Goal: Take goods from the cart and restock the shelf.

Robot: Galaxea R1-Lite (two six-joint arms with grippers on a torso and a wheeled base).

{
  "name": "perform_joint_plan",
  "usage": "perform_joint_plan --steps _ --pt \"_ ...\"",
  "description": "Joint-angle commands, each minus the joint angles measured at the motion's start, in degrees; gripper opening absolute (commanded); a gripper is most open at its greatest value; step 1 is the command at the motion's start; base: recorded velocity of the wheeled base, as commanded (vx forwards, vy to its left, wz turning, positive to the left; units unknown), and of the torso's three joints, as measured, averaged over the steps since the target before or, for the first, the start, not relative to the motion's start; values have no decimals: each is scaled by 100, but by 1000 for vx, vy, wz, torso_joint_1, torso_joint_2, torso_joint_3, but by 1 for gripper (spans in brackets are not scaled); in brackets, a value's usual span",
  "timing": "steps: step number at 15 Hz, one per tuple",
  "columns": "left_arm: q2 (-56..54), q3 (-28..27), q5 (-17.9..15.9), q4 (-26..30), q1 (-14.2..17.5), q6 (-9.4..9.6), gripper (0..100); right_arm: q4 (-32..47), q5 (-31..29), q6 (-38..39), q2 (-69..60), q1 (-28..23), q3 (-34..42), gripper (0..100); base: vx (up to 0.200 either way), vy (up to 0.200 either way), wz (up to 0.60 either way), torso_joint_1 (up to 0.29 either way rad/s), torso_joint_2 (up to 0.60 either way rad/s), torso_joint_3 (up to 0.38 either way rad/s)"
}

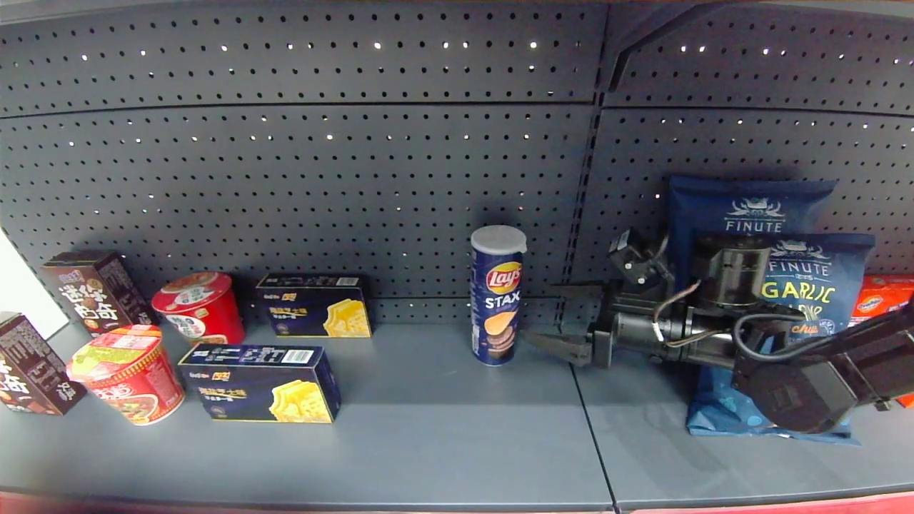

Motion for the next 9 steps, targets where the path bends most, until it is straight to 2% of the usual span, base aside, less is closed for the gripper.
perform_joint_plan --steps 1,5,9 --pt "9 7 -10 2 -2 4 0 6 32 -11 530 -75 -411 100 0 0 0 0 0 0" --pt "9 77 -10 2 -2 4 0 59 32 7 1162 -23 -1184 100 0 0 0 0 0 0" --pt "9 77 -1 11 -2 -5 0 15 14 16 1549 39 -1395 100 0 0 0 0 0 0"
